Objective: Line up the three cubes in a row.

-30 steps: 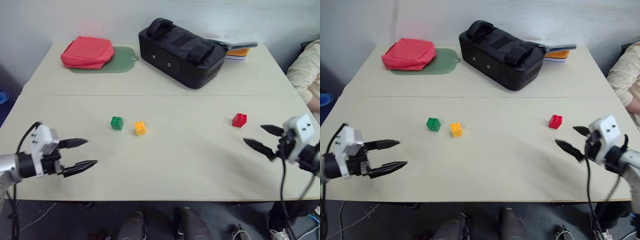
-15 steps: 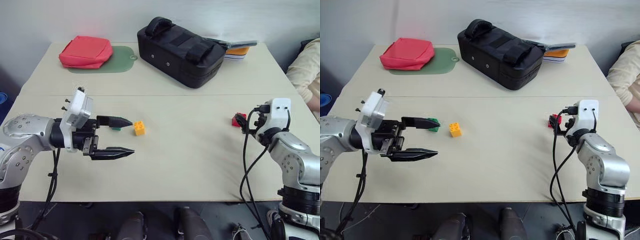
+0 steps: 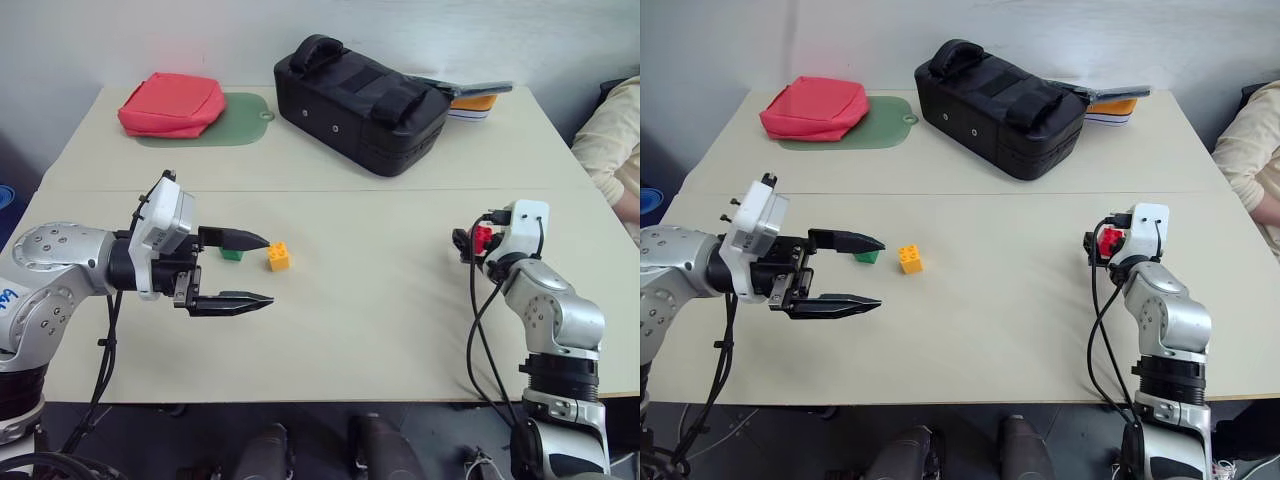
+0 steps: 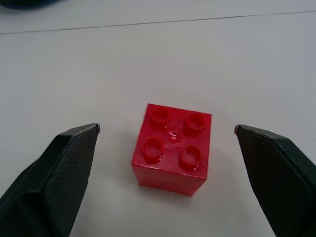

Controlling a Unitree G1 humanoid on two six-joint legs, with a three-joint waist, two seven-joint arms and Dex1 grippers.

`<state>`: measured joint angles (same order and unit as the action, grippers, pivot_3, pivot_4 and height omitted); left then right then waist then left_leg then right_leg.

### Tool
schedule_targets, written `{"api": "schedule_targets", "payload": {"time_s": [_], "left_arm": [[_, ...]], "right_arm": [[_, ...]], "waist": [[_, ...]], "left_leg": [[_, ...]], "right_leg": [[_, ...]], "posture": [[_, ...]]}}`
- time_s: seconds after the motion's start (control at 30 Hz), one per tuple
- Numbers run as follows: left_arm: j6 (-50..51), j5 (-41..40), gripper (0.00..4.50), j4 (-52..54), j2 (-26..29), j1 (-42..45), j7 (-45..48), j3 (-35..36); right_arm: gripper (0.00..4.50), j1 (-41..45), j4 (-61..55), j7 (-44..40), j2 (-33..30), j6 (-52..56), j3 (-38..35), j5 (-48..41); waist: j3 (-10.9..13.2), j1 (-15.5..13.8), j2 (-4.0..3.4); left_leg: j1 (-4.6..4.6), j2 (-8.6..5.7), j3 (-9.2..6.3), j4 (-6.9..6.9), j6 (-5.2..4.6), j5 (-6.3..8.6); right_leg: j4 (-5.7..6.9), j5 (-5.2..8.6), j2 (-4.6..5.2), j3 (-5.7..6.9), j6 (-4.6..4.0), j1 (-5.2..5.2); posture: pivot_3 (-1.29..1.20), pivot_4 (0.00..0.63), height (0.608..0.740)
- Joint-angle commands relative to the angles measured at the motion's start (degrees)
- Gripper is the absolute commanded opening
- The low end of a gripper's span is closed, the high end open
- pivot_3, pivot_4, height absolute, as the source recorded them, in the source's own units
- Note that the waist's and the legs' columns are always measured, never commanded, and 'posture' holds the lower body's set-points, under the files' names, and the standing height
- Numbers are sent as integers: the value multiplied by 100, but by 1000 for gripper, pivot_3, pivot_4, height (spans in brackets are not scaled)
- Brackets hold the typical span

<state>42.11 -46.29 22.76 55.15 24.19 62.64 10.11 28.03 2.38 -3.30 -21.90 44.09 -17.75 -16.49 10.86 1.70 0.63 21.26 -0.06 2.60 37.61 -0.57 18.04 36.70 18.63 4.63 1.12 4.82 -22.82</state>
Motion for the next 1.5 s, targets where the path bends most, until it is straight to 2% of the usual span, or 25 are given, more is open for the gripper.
{"api": "schedule_targets", "payload": {"time_s": [0.03, 0.07, 0.2, 0.3, 0.43, 0.63, 0.77, 0.8, 1.0, 1.1, 1.5], "left_arm": [[-120, 53, 4500, 72, 6, 96, 1, 23], [-136, 68, 4500, 61, -1, 104, -7, 23], [-218, 142, 4500, -32, -8, 79, 17, 29], [-291, 206, 4500, -73, -27, 21, 52, 19], [-351, 270, 4500, -110, -22, -18, 157, -60], [-564, 492, 4500, -223, 137, 22, 688, -342], [-634, 603, 4500, -161, 259, -85, 991, -493], [-651, 633, 4500, -101, 299, -146, 1055, -533], [-854, 766, 4500, 175, 462, -452, 1297, -570], [-1413, 1166, 4500, 150, 477, -645, 1446, -676], [-1189, 926, 4500, 250, 300, -489, 1256, -635]], "right_arm": [[4107, 84, 21, 67, 4, -267, -21, 120], [3892, 88, 27, 48, 11, -312, -23, 123], [2495, 28, -34, -145, -33, -484, 21, 101], [1482, -115, -173, -638, -170, -553, 111, -39], [1492, -241, -255, -1825, -728, -610, 422, -227], [1492, -464, -508, -5815, -2534, -2021, 1276, -662], [1492, -632, -820, -7826, -3301, -2630, 1651, -994], [1492, -622, -882, -8036, -3331, -2705, 1771, -1010], [1492, -844, -1042, -8200, -3080, -3208, 2143, -784], [1492, -1039, -862, -7991, -2862, -3846, 2261, -384], [1492, -1505, -1027, -7605, -2420, -4146, 2444, -229]], "waist": [[0, 0, 0], [0, 0, 0], [0, 10, 0], [0, 3, 0], [0, -3, 0], [1, -13, 0], [4, -2, 7], [4, -4, 7], [6, -17, 10], [6, -32, 10], [6, -22, 11]], "left_leg": [[0, 0, 0, 0, 0, 0], [0, 0, 0, 0, 0, 0], [0, 0, 0, -1, 0, 0], [0, 2, 0, -2, 0, 0], [1, 1, 0, -2, -2, 1], [2, 1, 1, 1, -20, 12], [0, 9, 1, 4, -32, 20], [-2, 9, 0, 3, -32, 20], [-3, 12, -3, 14, -13, 13], [-2, 9, -6, 18, -9, 12], [-3, 10, -9, 22, -6, 14]], "right_leg": [[0, 0, 0, 0, 0, 0], [0, 0, 0, 0, 0, 0], [0, 0, -1, 0, 0, 0], [0, 0, -2, 0, 0, 0], [-3, 0, -1, 0, 0, 0], [-17, -1, -7, 2, 2, 3], [-18, -1, -11, 4, 2, 7], [-19, -1, -10, 4, 2, 7], [-28, 0, -3, 3, 0, 10], [-30, 0, 3, 5, 0, 10], [-29, 1, 2, 9, -1, 12]], "posture": [[0, 150, 740], [0, 150, 740], [0, 150, 740], [0, 150, 740], [0, 150, 740], [0, 150, 740], [0, 150, 740], [0, 150, 740], [0, 150, 740], [0, 150, 740], [0, 150, 740]]}}
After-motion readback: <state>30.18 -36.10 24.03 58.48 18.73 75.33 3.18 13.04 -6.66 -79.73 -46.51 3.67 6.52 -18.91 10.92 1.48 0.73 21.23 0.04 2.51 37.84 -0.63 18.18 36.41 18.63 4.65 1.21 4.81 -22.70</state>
